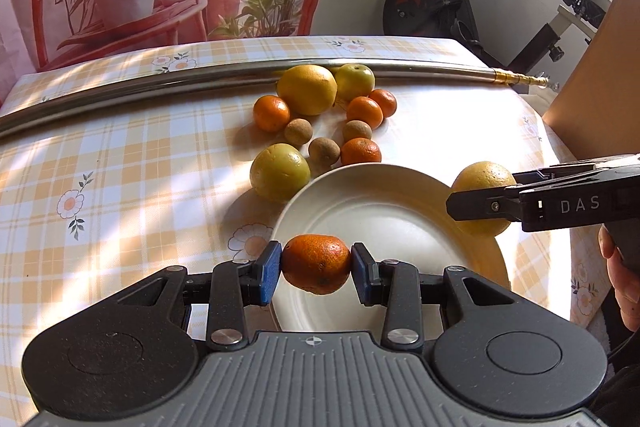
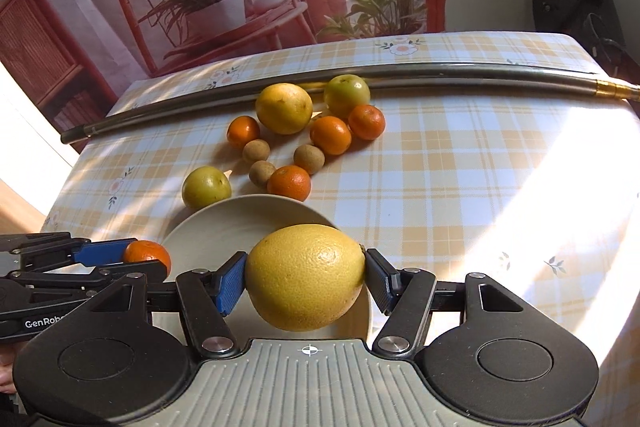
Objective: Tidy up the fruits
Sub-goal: 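Carry the orange and grapefruit over the white plate and open both tools to drop them, then grasp a small brown kiwi with the left tool while the right tool reaches toward a greenish grapefruit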
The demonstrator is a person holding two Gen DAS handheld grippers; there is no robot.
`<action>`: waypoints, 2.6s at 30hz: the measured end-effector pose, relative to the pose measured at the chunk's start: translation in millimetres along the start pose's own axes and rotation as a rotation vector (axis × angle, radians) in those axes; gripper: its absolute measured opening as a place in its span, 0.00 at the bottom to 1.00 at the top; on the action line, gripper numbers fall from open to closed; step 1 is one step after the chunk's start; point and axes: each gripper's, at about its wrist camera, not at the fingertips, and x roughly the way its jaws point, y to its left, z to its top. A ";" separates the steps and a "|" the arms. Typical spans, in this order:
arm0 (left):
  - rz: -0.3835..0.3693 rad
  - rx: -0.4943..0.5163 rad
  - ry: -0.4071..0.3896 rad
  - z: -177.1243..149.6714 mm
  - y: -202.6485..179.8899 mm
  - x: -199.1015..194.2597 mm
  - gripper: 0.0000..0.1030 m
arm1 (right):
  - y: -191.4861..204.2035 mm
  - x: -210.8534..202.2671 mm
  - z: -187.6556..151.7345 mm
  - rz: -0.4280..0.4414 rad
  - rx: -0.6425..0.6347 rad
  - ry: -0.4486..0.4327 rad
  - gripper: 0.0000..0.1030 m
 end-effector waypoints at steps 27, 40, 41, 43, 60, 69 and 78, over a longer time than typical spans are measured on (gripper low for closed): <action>0.013 0.051 0.094 -16.8 -10.5 15.3 0.39 | 7.5 19.4 -23.8 -0.030 -0.031 0.139 0.57; -0.001 0.023 0.066 -14.3 -6.4 11.4 0.40 | 7.5 8.4 -16.3 -0.008 -0.016 0.087 0.57; -0.002 0.017 0.060 -13.6 -5.1 10.1 0.40 | 7.8 6.7 -14.4 -0.010 -0.018 0.077 0.57; -0.002 -0.003 0.045 -10.4 -1.0 7.3 0.40 | 7.4 3.5 -10.2 -0.014 -0.022 0.054 0.57; 0.028 -0.143 -0.041 42.7 28.1 1.3 0.40 | -14.2 -7.9 30.6 -0.097 -0.026 -0.089 0.57; 0.039 -0.150 -0.080 81.0 28.3 10.7 0.40 | -19.1 -4.6 53.9 -0.115 -0.048 -0.135 0.57; -0.014 -0.273 0.047 108.3 37.0 68.2 0.39 | -28.6 7.3 59.8 -0.130 -0.052 -0.136 0.57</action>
